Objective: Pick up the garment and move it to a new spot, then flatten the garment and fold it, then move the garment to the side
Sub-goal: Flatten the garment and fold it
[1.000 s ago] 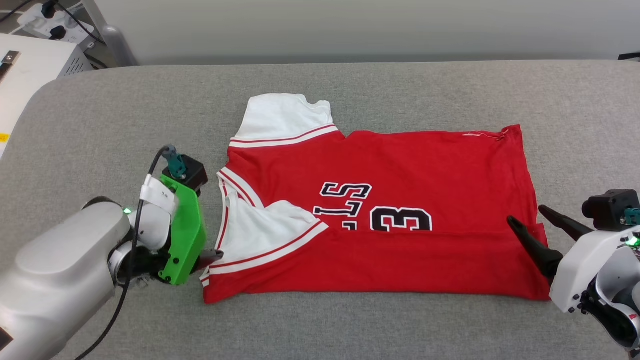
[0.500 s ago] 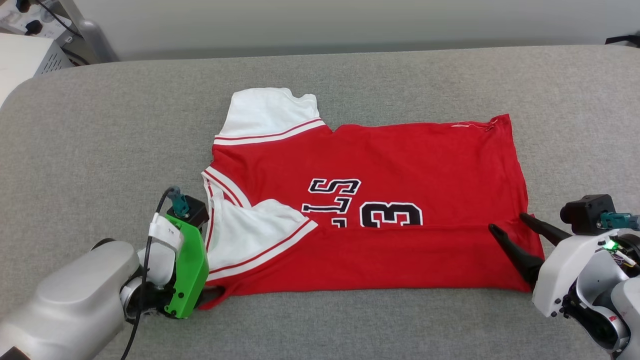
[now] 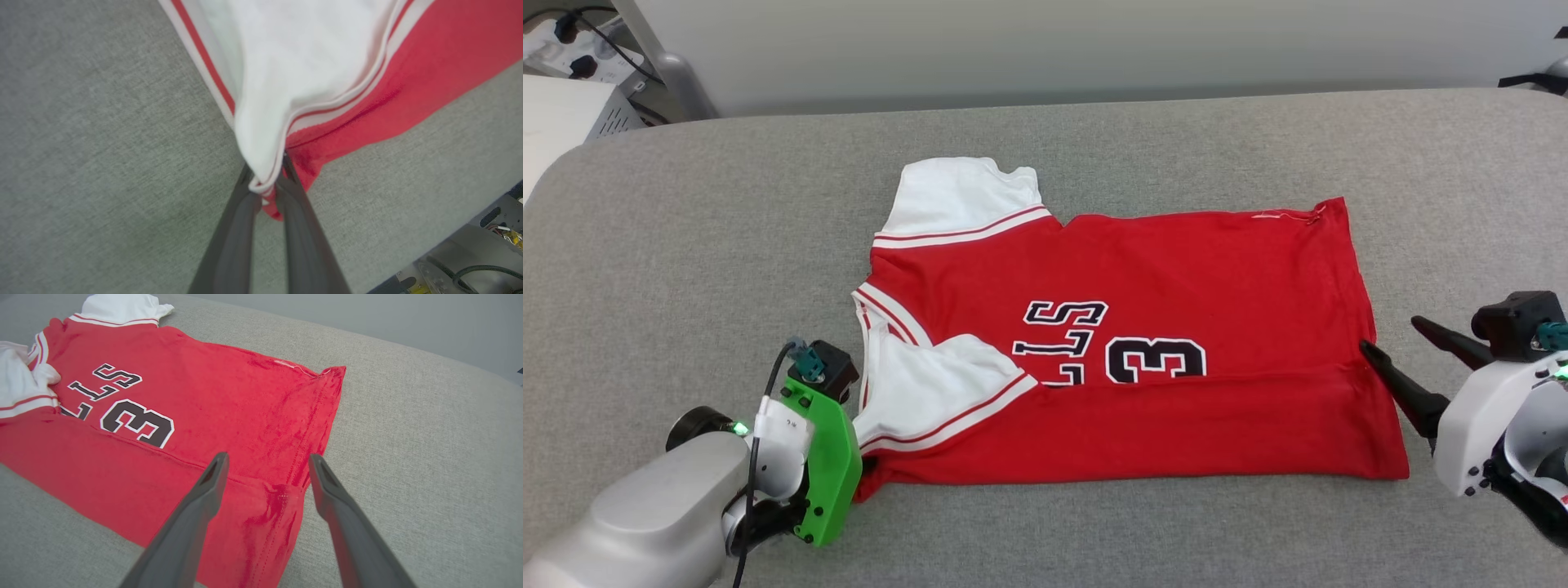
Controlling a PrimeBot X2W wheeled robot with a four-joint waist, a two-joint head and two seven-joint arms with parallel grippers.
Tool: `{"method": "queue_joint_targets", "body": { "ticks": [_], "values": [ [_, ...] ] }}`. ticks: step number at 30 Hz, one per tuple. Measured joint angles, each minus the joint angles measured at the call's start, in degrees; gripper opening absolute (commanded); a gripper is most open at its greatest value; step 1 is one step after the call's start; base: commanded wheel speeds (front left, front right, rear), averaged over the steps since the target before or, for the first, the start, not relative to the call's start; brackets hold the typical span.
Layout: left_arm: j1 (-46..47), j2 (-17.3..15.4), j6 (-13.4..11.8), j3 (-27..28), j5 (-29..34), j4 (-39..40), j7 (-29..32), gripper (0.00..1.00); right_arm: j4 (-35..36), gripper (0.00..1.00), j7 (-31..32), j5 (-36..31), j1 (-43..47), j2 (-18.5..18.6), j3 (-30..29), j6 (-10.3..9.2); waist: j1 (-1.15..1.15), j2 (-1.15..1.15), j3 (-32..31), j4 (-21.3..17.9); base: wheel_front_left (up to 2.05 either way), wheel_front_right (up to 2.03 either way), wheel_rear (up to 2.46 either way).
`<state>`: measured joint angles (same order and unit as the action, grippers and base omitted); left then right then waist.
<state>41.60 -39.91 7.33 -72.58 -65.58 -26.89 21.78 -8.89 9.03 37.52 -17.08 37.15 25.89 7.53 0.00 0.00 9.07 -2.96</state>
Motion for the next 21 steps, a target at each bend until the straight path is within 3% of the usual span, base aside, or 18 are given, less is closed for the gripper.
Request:
{"method": "queue_joint_targets", "body": {
  "ticks": [10,17,21],
  "values": [
    [-0.16,-3.13,-0.02,-0.16,3.13,5.39,-6.24,0.00,6.01,1.00,12.95,0.11,-0.49,7.16,-3.63,0.00,0.00,0.00,-1.25,0.78,0.00,0.00,0.00],
    [-0.14,-3.93,-0.78,-0.19,4.30,8.98,-7.13,0.00,6.86,1.00,22.06,1.03,0.67,8.09,-3.90,0.00,0.00,0.00,-0.69,1.43,0.00,0.00,0.00],
    [-0.10,-4.12,-1.11,-0.20,5.65,10.01,-7.20,0.00,5.27,1.00,23.59,1.82,1.96,6.42,-4.02,0.00,0.00,0.00,-0.13,1.95,0.00,0.00,0.00]
  ]
}}
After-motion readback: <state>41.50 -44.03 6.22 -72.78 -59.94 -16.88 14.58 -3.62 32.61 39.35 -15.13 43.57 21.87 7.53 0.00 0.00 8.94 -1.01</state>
